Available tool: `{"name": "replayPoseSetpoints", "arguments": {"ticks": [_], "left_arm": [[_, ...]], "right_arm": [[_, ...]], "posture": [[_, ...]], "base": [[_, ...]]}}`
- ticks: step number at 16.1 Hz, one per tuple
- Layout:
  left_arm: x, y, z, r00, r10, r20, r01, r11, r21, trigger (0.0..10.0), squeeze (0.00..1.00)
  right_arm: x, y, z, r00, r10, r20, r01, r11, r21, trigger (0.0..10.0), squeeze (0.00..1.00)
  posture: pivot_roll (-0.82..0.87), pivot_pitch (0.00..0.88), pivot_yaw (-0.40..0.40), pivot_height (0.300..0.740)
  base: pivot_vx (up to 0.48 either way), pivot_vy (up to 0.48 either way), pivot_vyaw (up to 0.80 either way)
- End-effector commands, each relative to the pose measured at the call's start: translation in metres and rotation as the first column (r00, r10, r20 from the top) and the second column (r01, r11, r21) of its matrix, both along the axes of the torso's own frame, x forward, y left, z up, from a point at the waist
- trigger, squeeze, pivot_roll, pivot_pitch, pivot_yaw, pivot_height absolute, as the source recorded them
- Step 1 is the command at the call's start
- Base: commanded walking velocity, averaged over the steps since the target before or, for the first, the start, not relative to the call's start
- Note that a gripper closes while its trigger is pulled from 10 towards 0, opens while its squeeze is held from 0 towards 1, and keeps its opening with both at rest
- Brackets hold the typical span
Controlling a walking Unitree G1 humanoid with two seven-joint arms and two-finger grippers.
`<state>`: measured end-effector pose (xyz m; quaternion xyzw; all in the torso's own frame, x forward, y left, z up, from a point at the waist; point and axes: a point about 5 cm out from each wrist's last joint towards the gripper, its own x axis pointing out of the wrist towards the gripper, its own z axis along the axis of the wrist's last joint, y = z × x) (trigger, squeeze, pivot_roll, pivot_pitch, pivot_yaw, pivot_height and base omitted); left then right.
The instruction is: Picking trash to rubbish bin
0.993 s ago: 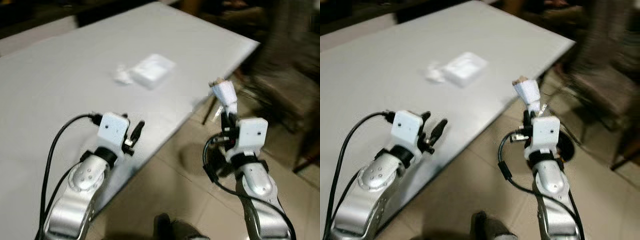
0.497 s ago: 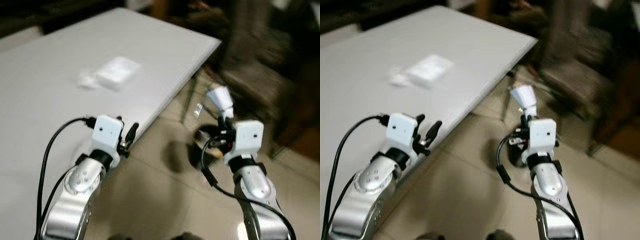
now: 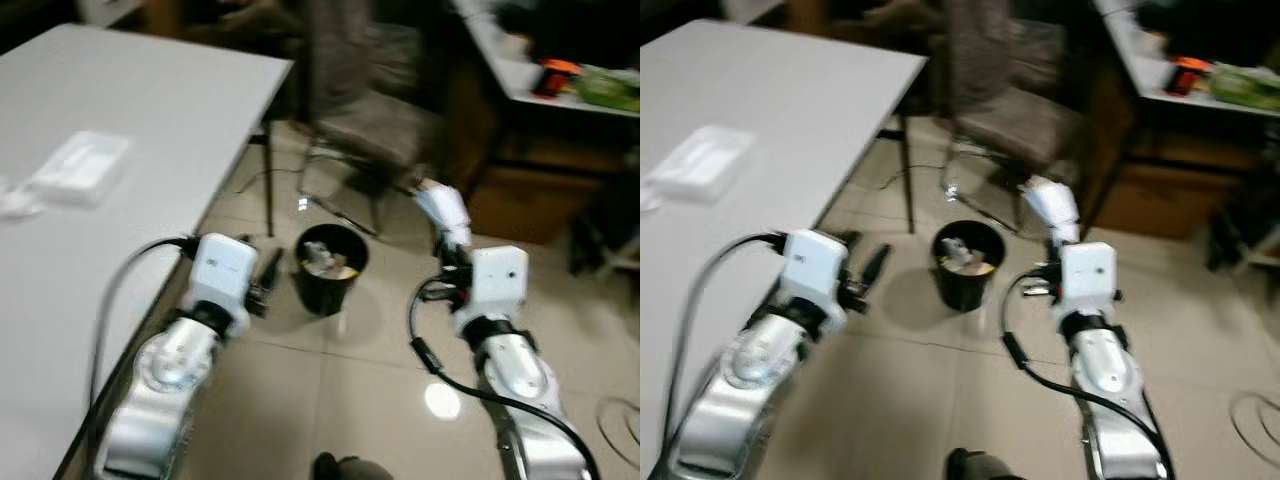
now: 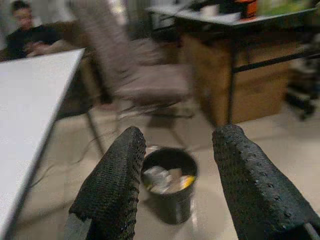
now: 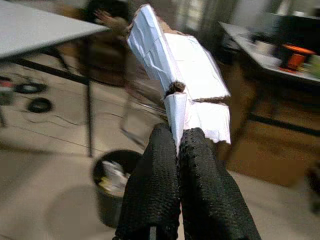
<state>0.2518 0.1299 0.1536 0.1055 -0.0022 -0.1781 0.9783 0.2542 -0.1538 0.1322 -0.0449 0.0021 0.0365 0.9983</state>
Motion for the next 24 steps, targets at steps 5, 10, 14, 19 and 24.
{"name": "replayPoseSetpoints", "arguments": {"ticks": [5, 10, 14, 19, 24], "left_arm": [[-0.002, 0.004, -0.010, 1.000, 0.002, -0.023, -0.002, 1.000, 0.027, 10.0, 0.00], [-0.002, 0.006, -0.011, 1.000, 0.006, -0.024, -0.005, 1.000, 0.024, 10.0, 0.00], [-0.001, 0.005, -0.011, 1.000, 0.006, -0.025, -0.005, 1.000, 0.019, 10.0, 0.00], [-0.002, 0.006, -0.013, 0.999, 0.005, -0.031, -0.005, 1.000, 0.017, 10.0, 0.00], [-0.001, 0.008, -0.013, 0.999, 0.007, -0.034, -0.007, 1.000, 0.021, 10.0, 0.00]], "right_arm": [[-0.002, 0.003, -0.014, 0.994, 0.030, -0.103, -0.031, 1.000, -0.003, 10.0, 0.00], [-0.002, 0.003, -0.016, 0.992, 0.037, -0.119, -0.037, 0.999, -0.005, 10.0, 0.00], [-0.001, 0.001, -0.016, 0.992, 0.033, -0.123, -0.035, 0.999, -0.010, 10.0, 0.00], [0.000, 0.001, -0.021, 0.989, 0.060, -0.138, -0.064, 0.998, -0.024, 10.0, 0.00], [0.002, 0.004, -0.026, 0.984, 0.082, -0.157, -0.088, 0.996, -0.028, 10.0, 0.00]], "posture": [[-0.04, 0.096, -0.074, 0.740], [-0.04, 0.099, -0.075, 0.740], [-0.04, 0.101, -0.075, 0.740], [-0.04, 0.101, -0.076, 0.740], [-0.04, 0.101, -0.074, 0.740]], "base": [[0.347, 0.000, -0.28], [0.385, 0.000, 0.00], [0.390, 0.000, 0.00], [0.390, 0.000, 0.00], [0.391, 0.000, 0.00]]}}
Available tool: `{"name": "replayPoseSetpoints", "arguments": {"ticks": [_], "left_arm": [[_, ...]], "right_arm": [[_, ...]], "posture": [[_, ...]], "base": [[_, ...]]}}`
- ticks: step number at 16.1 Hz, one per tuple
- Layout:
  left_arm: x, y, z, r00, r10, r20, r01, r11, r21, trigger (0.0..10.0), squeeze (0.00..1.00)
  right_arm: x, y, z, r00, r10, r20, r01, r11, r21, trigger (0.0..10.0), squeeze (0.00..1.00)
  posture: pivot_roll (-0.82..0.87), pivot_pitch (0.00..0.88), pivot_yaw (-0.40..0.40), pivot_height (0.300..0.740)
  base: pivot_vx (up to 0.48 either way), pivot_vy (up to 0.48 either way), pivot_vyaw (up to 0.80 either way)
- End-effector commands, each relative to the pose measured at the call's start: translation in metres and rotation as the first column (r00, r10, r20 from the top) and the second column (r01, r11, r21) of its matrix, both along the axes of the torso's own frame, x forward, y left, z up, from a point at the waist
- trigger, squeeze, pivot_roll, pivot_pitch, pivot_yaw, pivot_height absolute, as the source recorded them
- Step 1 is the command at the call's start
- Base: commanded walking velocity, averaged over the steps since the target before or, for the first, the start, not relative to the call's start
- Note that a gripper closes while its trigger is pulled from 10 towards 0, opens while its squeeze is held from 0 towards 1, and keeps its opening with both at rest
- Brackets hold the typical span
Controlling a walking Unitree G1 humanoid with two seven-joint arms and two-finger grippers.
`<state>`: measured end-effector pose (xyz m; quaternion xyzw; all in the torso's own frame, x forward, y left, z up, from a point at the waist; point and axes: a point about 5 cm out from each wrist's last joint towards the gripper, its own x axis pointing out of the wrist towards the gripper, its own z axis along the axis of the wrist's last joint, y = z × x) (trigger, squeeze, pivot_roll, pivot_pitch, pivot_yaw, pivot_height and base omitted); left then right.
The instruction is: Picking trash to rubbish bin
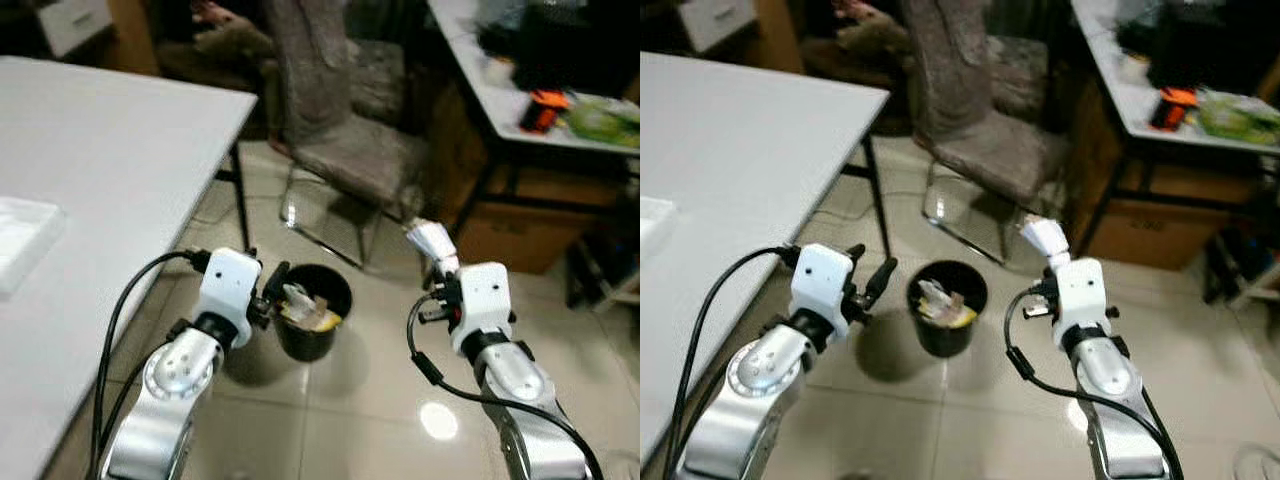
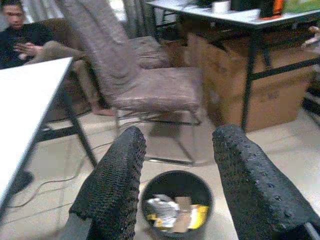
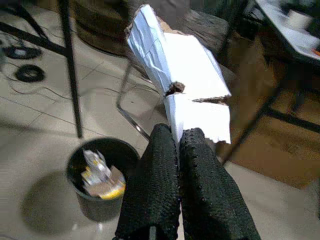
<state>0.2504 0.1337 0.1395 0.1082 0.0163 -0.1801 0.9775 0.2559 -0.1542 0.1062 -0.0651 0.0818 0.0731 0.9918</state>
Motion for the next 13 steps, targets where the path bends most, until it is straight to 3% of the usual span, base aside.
{"name": "replayPoseSetpoints", "arguments": {"ticks": [1, 13], "left_arm": [[0.0002, 0.0043, 0.0008, 1.000, 0.007, 0.002, -0.007, 1.000, 0.010, 10.0, 0.00], [0.0013, 0.0020, 0.0019, 1.000, -0.015, 0.002, 0.015, 1.000, 0.016, 10.0, 0.00]], "right_arm": [[0.0011, 0.0056, 0.0006, 1.000, 0.019, 0.007, -0.020, 1.000, 0.012, 10.0, 0.00], [0.0007, 0.0049, -0.0017, 1.000, 0.015, 0.002, -0.015, 1.000, 0.010, 10.0, 0.00]], "posture": [[-0.04, 0.101, -0.073, 0.740], [-0.04, 0.110, -0.059, 0.740]], "base": [[0.386, 0.000, 0.00], [0.391, 0.000, 0.00]]}}
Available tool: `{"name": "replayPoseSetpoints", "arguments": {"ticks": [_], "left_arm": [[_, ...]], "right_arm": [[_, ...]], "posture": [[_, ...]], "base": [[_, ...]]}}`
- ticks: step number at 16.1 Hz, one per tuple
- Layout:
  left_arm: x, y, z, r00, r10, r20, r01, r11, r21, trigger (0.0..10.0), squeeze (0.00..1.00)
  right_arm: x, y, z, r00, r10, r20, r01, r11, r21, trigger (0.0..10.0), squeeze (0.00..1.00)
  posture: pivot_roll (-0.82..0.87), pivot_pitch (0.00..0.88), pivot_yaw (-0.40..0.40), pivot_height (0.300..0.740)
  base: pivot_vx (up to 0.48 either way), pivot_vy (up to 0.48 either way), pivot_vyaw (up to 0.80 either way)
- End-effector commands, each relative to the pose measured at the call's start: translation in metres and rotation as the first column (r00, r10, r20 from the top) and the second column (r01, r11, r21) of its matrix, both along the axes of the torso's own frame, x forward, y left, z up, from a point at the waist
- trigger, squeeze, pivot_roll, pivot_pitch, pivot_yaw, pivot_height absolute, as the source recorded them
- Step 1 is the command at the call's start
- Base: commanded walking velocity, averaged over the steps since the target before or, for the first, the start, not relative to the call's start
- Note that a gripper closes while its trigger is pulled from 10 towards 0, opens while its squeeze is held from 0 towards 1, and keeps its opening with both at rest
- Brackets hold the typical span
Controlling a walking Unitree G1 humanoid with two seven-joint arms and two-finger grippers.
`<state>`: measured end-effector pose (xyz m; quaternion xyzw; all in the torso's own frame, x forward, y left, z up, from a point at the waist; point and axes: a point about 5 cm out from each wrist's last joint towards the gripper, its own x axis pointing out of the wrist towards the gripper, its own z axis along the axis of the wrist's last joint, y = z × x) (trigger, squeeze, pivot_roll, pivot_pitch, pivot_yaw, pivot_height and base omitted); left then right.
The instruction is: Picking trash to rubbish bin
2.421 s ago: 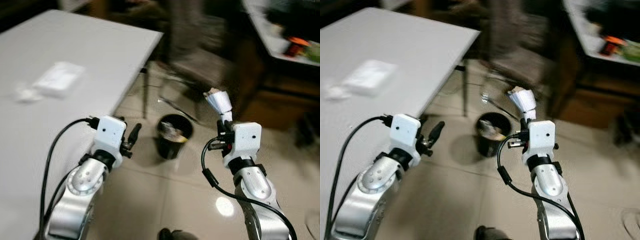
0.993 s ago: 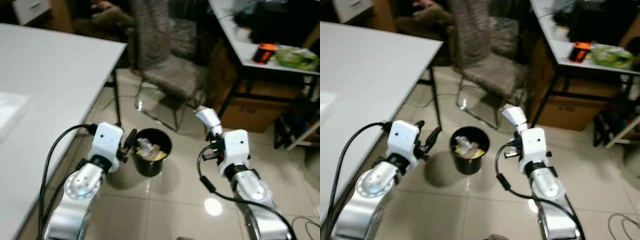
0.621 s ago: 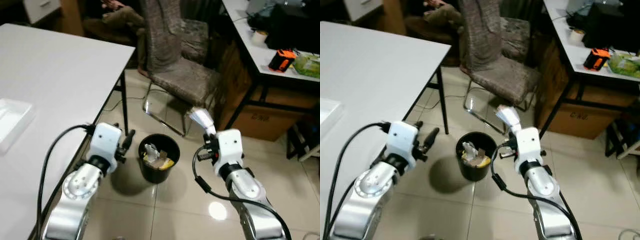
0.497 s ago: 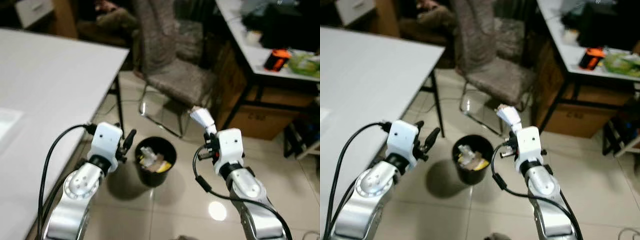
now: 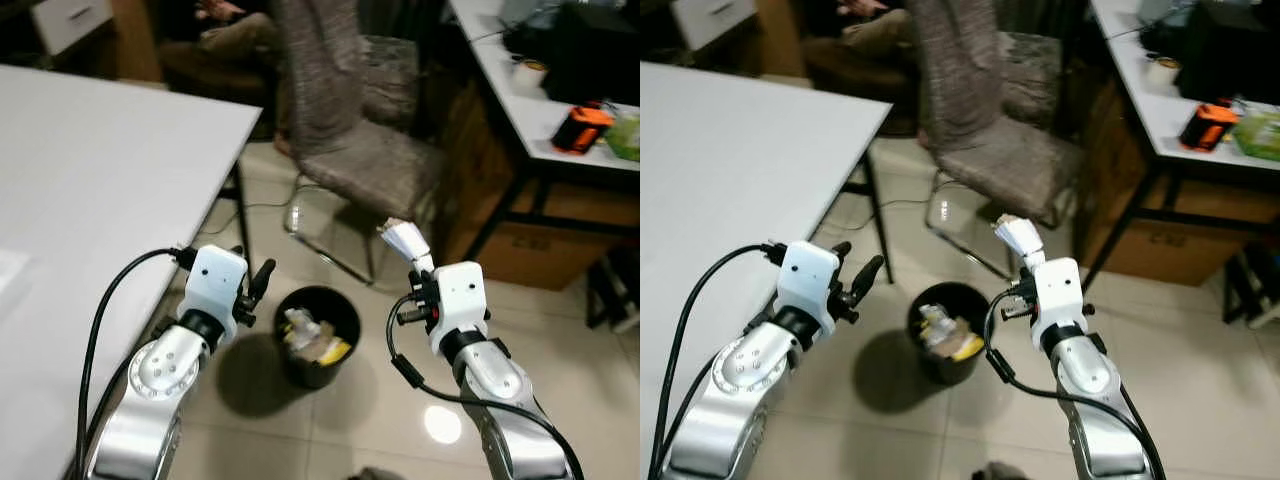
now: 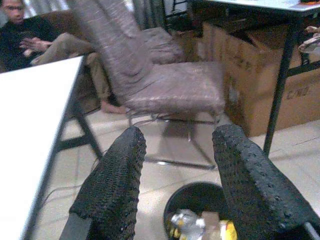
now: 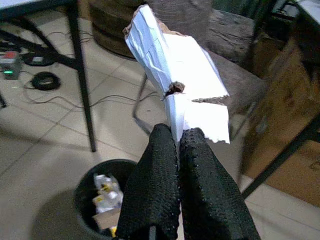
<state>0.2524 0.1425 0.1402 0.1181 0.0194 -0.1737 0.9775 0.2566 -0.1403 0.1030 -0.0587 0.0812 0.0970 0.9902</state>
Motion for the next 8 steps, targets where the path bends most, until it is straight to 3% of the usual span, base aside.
{"name": "replayPoseSetpoints", "arguments": {"ticks": [1, 8], "left_arm": [[-0.0001, -0.0070, 0.0019, 1.000, -0.030, 0.005, 0.030, 1.000, -0.005, 10.0, 0.00], [-0.0007, -0.0074, 0.0020, 0.999, -0.042, 0.003, 0.042, 0.999, -0.002, 10.0, 0.00]], "right_arm": [[-0.0006, -0.0082, 0.0005, 1.000, -0.029, 0.004, 0.029, 1.000, -0.005, 10.0, 0.00], [-0.0004, -0.0053, -0.0038, 1.000, 0.014, -0.026, -0.014, 1.000, -0.008, 10.0, 0.00]], "posture": [[-0.04, 0.109, -0.058, 0.740], [-0.04, 0.110, -0.055, 0.740]], "base": [[0.390, 0.000, 0.00], [0.391, 0.000, 0.00]]}}
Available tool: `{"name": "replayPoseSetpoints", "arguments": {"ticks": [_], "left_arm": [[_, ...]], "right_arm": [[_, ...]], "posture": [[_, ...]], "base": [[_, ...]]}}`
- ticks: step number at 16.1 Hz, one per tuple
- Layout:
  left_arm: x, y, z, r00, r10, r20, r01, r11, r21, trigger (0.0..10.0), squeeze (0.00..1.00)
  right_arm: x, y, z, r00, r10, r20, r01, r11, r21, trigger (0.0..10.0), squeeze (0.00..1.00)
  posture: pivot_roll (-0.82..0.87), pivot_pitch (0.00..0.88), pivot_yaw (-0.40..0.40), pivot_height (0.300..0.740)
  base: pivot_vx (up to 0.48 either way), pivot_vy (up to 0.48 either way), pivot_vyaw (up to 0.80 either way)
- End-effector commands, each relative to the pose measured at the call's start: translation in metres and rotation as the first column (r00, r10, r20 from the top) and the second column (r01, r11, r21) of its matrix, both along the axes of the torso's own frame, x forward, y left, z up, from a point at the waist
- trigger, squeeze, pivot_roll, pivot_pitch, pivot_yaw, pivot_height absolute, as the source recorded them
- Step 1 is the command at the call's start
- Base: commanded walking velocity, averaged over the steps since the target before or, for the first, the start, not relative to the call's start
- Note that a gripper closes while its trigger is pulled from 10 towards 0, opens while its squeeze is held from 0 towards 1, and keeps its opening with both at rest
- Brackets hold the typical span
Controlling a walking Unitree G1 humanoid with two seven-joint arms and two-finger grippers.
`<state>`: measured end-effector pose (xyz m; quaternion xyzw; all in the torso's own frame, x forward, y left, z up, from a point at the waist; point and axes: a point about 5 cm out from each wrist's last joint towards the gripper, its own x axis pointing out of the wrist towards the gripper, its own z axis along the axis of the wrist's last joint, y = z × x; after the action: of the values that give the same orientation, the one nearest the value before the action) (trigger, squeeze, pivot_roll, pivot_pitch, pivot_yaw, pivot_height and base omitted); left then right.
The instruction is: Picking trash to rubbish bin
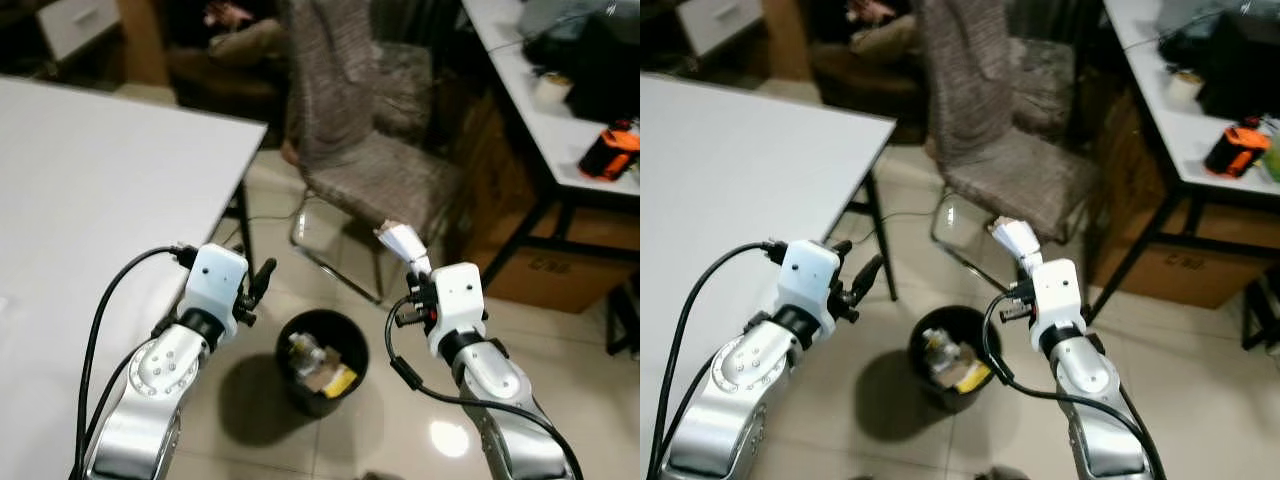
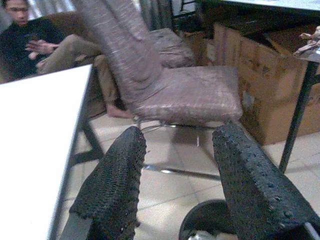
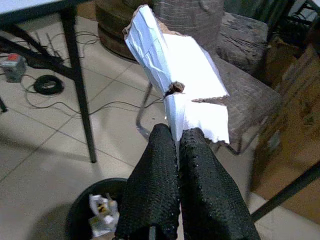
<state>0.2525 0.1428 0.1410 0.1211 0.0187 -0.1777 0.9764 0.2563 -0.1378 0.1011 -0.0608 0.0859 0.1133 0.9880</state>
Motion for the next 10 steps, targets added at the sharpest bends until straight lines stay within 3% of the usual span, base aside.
{"name": "replayPoseSetpoints", "arguments": {"ticks": [1, 3, 6, 10], "left_arm": [[-0.002, -0.008, 0.001, 0.999, -0.035, -0.001, 0.035, 0.999, -0.008, 10.0, 0.00], [-0.005, -0.009, -0.003, 0.999, -0.045, -0.020, 0.044, 0.999, -0.014, 10.0, 0.00], [-0.009, -0.009, -0.009, 0.997, -0.050, -0.053, 0.049, 0.999, -0.011, 10.0, 0.00], [-0.024, -0.004, -0.017, 0.990, -0.086, -0.111, 0.089, 0.996, 0.018, 10.0, 0.00]], "right_arm": [[-0.001, -0.006, -0.004, 0.999, 0.009, -0.031, -0.010, 1.000, -0.008, 10.0, 0.00], [-0.003, 0.000, -0.016, 0.990, 0.091, -0.106, -0.096, 0.994, -0.044, 10.0, 0.00], [0.000, 0.002, -0.032, 0.983, 0.110, -0.149, -0.118, 0.992, -0.043, 10.0, 0.00], [0.011, 0.011, -0.054, 0.961, 0.186, -0.206, -0.201, 0.978, -0.053, 10.0, 0.00]], "posture": [[-0.04, 0.116, -0.054, 0.740], [-0.05, 0.132, -0.053, 0.740], [-0.06, 0.152, -0.056, 0.740], [-0.04, 0.211, -0.069, 0.740]], "base": [[0.390, 0.000, 0.00], [0.390, 0.000, 0.00], [0.384, 0.000, 0.00], [0.000, 0.000, 0.00]]}}
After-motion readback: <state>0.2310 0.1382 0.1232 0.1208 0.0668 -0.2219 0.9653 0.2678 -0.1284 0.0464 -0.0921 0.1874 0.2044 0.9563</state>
